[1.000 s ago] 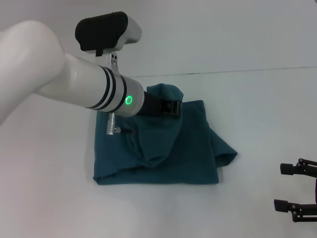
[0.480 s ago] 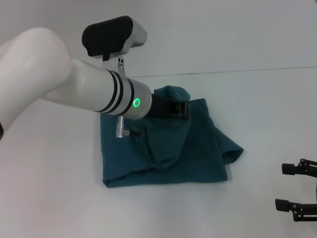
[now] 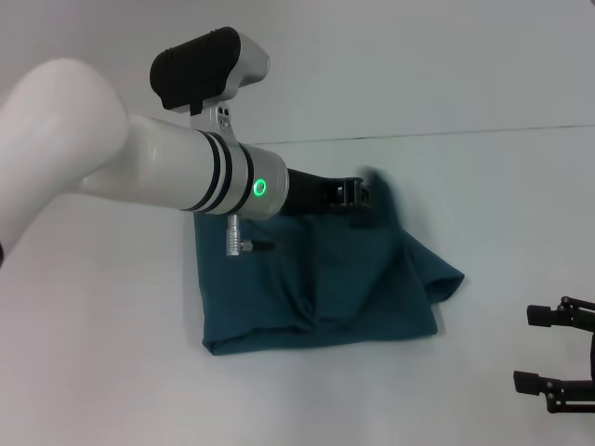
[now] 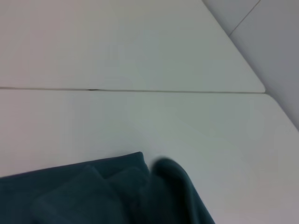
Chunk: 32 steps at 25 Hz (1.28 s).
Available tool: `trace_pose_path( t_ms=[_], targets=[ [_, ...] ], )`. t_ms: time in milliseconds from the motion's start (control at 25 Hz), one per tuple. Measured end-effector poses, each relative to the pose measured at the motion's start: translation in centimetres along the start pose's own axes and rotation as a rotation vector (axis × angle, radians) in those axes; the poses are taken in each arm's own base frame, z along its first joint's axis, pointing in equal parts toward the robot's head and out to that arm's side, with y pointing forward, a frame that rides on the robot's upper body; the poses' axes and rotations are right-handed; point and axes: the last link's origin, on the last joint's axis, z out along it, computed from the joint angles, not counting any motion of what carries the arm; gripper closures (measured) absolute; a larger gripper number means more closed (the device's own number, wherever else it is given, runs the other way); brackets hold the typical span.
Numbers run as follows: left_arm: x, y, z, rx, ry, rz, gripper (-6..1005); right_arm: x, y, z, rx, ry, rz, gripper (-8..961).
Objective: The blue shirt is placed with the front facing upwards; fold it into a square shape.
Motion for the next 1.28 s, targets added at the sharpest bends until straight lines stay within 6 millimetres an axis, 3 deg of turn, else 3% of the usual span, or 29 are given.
trace_pose_path(
  t_ms=[280, 480, 760, 1000, 1280],
  targets=[
    [0.5, 0.2, 0.1, -0.025, 0.042, -0.036, 652, 0.1, 0.0, 0.3, -0.008, 0.020, 0.001, 40],
    [1.0, 0.5, 0.0, -0.038, 0.066, -0.026, 425, 0.2, 0.0, 0.3, -0.007, 0.020, 0.002, 40],
    [1.9, -0.1, -1.0, -0.033, 0.145, 0.012, 326, -0.5, -0.8, -0.2, 0.052, -0.032, 0.046, 41],
    [1.9, -1.5, -2.2, -0.008, 0.217, 0.057, 312, -2.4, -3.6, 0.0, 0.148, -0.062, 0.168, 41],
    [0.6, -4.7, -3.7, 0.020, 0.262, 0.068, 311, -7.0, -5.7, 1.8, 0.124, -0.055, 0.195, 41]
  ],
)
